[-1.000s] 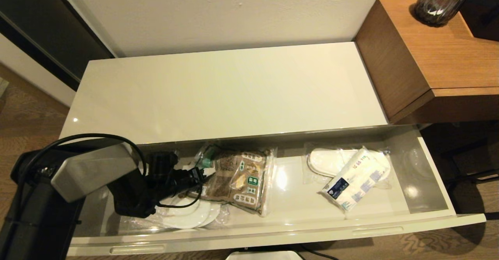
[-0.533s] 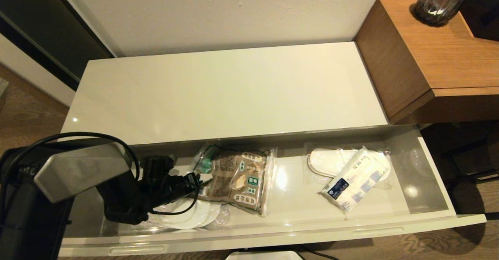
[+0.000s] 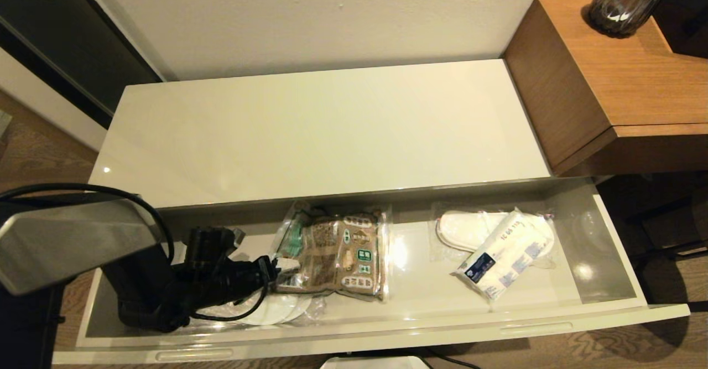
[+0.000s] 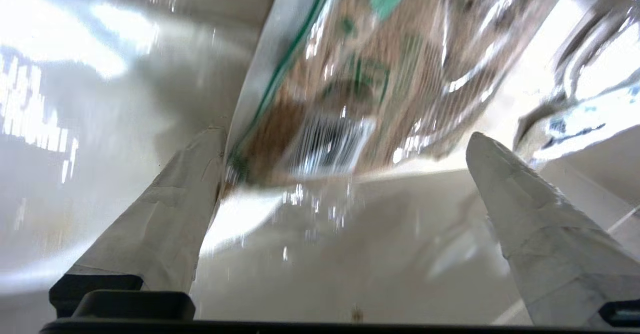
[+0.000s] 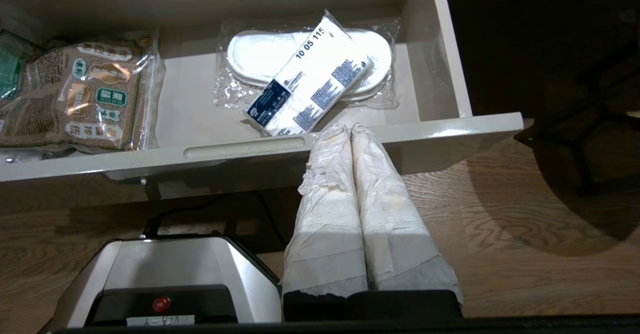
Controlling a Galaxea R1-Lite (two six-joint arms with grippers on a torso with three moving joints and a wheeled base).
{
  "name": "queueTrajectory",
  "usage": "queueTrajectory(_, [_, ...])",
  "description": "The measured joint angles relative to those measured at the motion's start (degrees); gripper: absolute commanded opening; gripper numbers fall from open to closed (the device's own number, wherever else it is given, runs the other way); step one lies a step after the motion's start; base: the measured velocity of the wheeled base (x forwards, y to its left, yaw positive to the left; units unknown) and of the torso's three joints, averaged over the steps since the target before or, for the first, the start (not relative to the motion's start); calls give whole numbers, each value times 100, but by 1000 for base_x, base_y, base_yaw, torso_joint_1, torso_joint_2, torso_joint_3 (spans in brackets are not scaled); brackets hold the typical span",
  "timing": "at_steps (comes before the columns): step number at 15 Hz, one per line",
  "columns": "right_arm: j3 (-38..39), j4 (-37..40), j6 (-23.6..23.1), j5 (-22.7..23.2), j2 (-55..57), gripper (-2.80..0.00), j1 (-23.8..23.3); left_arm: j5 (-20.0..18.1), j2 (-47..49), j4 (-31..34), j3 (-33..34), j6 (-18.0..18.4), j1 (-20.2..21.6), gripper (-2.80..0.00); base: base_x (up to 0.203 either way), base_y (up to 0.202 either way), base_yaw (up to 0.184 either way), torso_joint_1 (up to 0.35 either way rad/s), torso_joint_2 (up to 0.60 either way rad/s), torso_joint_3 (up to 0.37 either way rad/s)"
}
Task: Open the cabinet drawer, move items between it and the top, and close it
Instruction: Take out the solid drinks from the drawer
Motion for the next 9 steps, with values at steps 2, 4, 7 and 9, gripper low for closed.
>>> queueTrajectory(2, [0,0,0,0,1,-280,0,-2,-169,102,276,0,0,0,0,0,0,0,0,0])
queueTrajectory(4, [0,0,0,0,1,-280,0,-13,-338,130,565,-2,0,0,0,0,0,0,0,0])
queueTrajectory(7, [0,0,0,0,1,-280,0,2,-475,61,805,0,0,0,0,0,0,0,0,0])
queueTrajectory(9, [0,-1,0,-1,1,-280,0,79,-298,-75,503,20,0,0,0,0,0,0,0,0])
